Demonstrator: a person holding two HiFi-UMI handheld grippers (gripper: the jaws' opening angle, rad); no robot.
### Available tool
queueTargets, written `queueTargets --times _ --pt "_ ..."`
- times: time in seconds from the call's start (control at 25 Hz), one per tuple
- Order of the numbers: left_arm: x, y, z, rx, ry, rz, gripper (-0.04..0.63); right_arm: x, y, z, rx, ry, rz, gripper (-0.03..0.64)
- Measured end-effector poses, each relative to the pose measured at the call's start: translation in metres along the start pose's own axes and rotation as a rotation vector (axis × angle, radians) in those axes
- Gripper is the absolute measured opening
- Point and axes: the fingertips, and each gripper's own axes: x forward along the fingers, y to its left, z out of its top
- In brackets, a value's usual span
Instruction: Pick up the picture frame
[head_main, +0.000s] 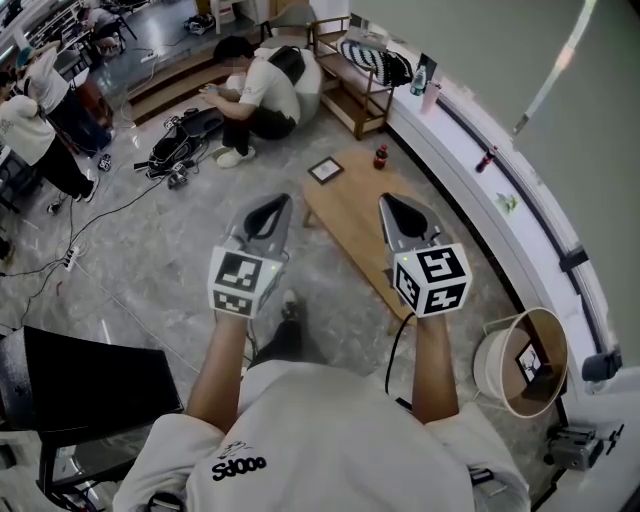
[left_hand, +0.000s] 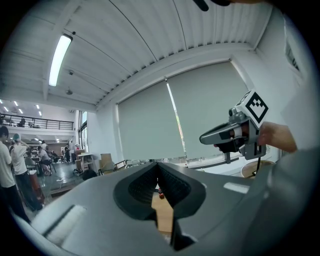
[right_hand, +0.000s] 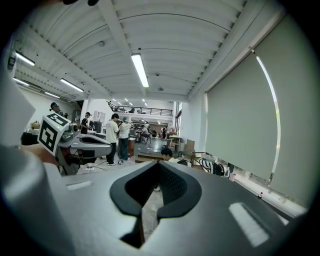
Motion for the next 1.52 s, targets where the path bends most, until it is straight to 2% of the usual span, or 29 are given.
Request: queueTargets --times 0.32,0.6,0.96,1.28,1.52 --pt "0.054 0.036 -0.011 -0.007 0.001 -0.005 0.009 0.057 -0.034 -0.002 0.015 0.006 -0.011 0.003" --pt "0.115 0.090 -0.026 -0.023 0.025 -0.003 0.009 0.129 -0.070 0.006 0.043 0.015 -0.031 0.003" --pt "0.183 0.151 -0.018 -0.034 0.019 -0.027 0.009 0.207 -0.099 0.032 0.032 0.022 -0.042 0.003" --pt "0.219 0.180 -0.027 -0.042 0.030 -0.061 0.009 0.248 -0.114 0.032 0.052 0.043 -0.071 0.003" --pt "0.241 0.204 -0.047 -0.052 0.044 -0.084 0.009 0.280 -0.119 0.030 0.111 0.024 -0.083 0.003"
